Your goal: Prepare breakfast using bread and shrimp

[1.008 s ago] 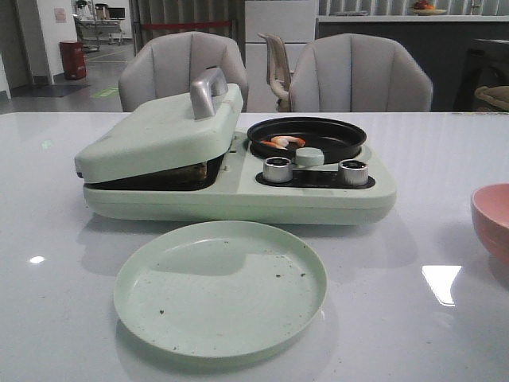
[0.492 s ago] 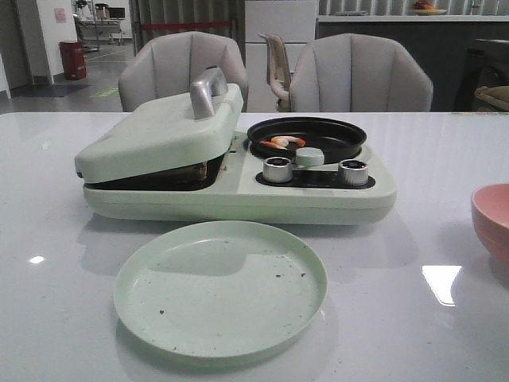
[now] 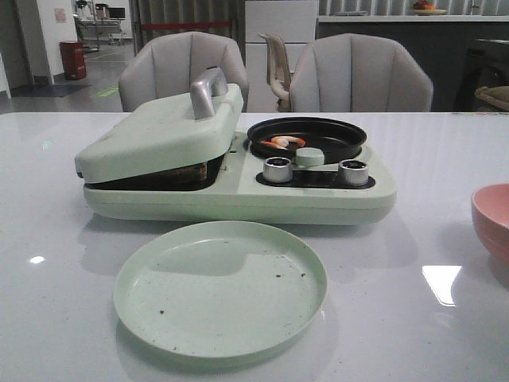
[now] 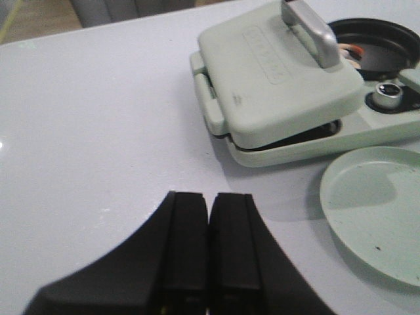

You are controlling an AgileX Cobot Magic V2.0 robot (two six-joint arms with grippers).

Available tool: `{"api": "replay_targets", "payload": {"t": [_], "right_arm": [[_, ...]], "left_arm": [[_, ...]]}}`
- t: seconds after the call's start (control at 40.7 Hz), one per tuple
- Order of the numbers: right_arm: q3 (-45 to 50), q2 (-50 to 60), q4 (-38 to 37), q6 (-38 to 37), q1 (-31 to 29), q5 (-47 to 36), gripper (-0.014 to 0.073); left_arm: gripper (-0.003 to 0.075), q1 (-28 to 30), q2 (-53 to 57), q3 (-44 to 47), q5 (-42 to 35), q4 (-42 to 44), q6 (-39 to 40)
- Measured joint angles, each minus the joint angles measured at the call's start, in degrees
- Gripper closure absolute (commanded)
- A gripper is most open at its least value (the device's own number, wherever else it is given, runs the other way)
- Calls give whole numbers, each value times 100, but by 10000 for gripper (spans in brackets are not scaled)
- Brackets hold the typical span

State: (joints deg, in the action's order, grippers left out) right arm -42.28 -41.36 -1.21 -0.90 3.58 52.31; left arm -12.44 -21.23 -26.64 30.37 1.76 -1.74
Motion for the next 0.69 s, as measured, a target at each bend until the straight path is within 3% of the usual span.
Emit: {"api": "replay_targets", "payload": {"t": [0.32,0.688], "right_arm": [[0,0,0,0,0,0,559],[0,0,0,0,0,0,559]], "left_arm": [[619,1102,1622,1690,-1261,-309,0],[619,1196,2147,2678,-2426,-395,0]]}}
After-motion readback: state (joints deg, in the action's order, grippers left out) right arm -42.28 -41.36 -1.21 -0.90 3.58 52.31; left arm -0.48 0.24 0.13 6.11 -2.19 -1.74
